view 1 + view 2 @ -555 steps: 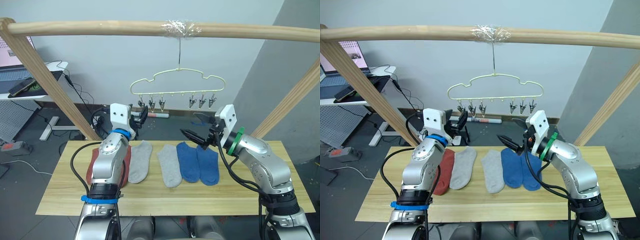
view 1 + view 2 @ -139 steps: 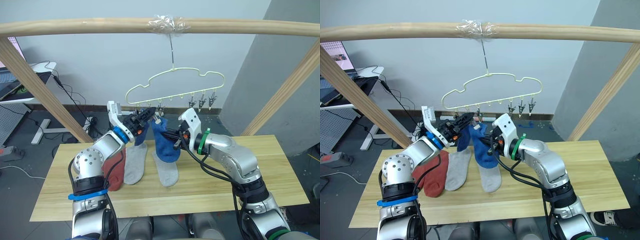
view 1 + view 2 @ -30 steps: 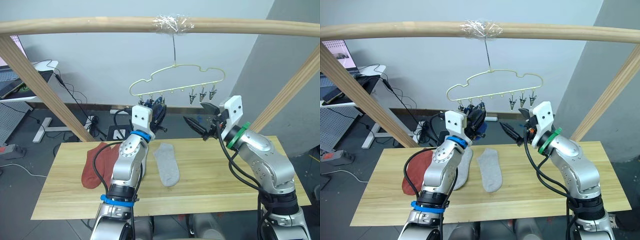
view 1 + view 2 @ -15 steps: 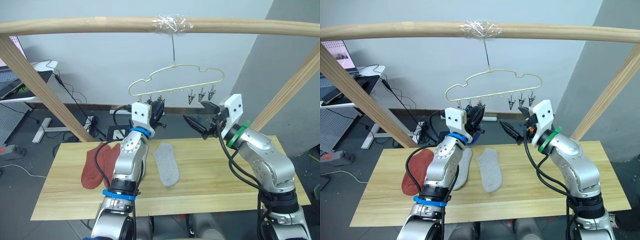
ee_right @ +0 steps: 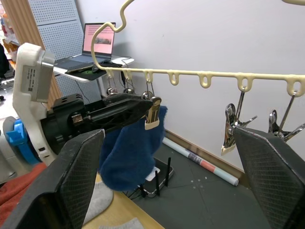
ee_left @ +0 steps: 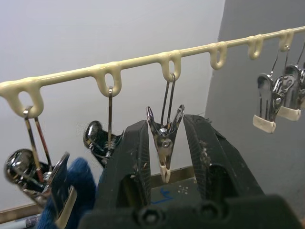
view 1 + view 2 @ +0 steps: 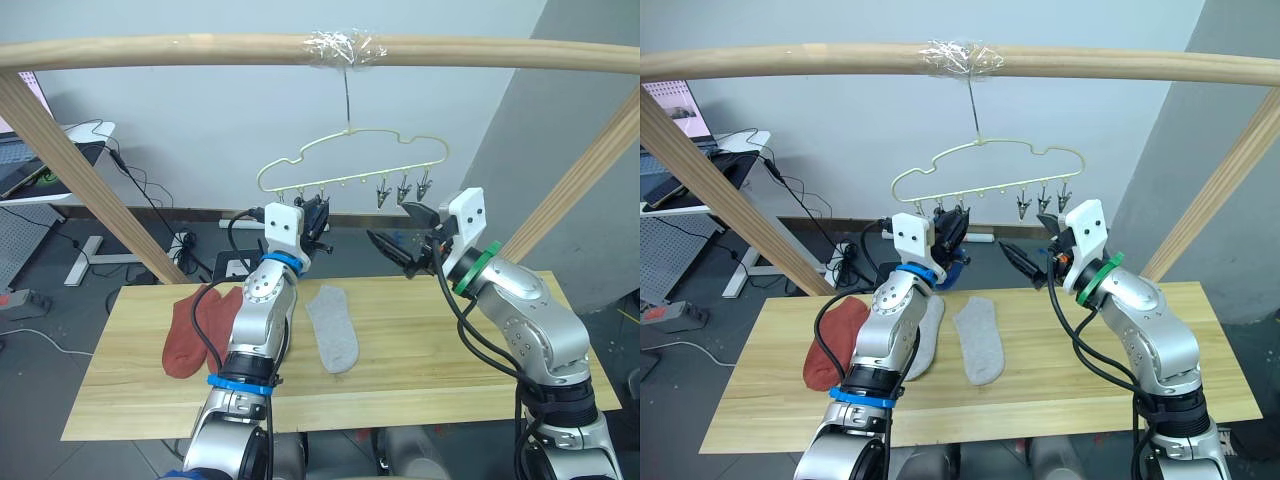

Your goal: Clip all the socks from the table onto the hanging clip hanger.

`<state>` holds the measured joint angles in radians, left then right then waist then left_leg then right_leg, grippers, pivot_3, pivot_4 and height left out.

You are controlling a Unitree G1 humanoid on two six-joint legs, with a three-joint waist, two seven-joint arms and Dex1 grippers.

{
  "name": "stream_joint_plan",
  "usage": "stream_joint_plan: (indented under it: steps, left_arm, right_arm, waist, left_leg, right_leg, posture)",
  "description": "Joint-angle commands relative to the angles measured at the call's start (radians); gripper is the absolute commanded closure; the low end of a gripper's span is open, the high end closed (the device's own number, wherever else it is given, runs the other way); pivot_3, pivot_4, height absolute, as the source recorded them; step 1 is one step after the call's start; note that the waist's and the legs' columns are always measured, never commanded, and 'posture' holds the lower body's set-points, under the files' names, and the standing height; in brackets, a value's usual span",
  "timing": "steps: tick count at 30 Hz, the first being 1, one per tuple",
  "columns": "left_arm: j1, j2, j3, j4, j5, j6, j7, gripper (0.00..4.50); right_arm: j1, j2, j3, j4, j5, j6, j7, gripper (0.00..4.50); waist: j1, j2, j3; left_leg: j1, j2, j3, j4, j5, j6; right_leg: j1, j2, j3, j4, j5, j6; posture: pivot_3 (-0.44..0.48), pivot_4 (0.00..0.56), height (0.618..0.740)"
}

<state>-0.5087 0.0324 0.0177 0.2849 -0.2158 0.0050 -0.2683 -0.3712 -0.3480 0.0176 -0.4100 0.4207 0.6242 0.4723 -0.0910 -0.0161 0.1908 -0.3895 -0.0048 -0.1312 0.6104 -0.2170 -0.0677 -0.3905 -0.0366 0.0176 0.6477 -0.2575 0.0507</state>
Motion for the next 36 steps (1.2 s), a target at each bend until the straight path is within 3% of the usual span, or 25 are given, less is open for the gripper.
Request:
stream_joint_plan:
  steps: [1,19,36]
  left_arm:
    - [-0.036,-0.003,0.01,0.007,0.009,-0.045,0.0,3.23]
    - [-0.096,-0.016,0.025,0.076,0.013,-0.103,0.021,3.23]
    - [-0.047,-0.006,-0.005,0.037,0.059,-0.101,0.009,3.23]
  right_arm:
    - [-0.013,-0.004,-0.028,-0.038,0.014,-0.013,-0.007,0.0]
    - [-0.015,-0.002,-0.024,-0.042,0.021,-0.006,-0.015,0.0]
    - [-0.008,0.001,-0.023,-0.045,0.022,-0.006,-0.026,0.0]
  waist:
    - [-0.001,0.0,0.0]
    - [-0.004,0.0,0.0]
    - [-0.01,0.0,0.0]
  left_leg:
    - [0.0,0.0,0.0,0.0,0.0,0.0]
    - [0.0,0.0,0.0,0.0,0.0,0.0]
    - [0.0,0.0,0.0,0.001,0.0,0.0]
  right_leg:
    - [0.0,0.0,0.0,0.0,0.0,0.0]
    - [0.0,0.0,0.0,0.0,0.0,0.0]
    - [0.0,0.0,0.0,0.001,0.0,0.0]
  posture:
    - [-0.2,0.144,0.74]
    - [-0.206,0.155,0.74]
    - [-0.203,0.159,0.74]
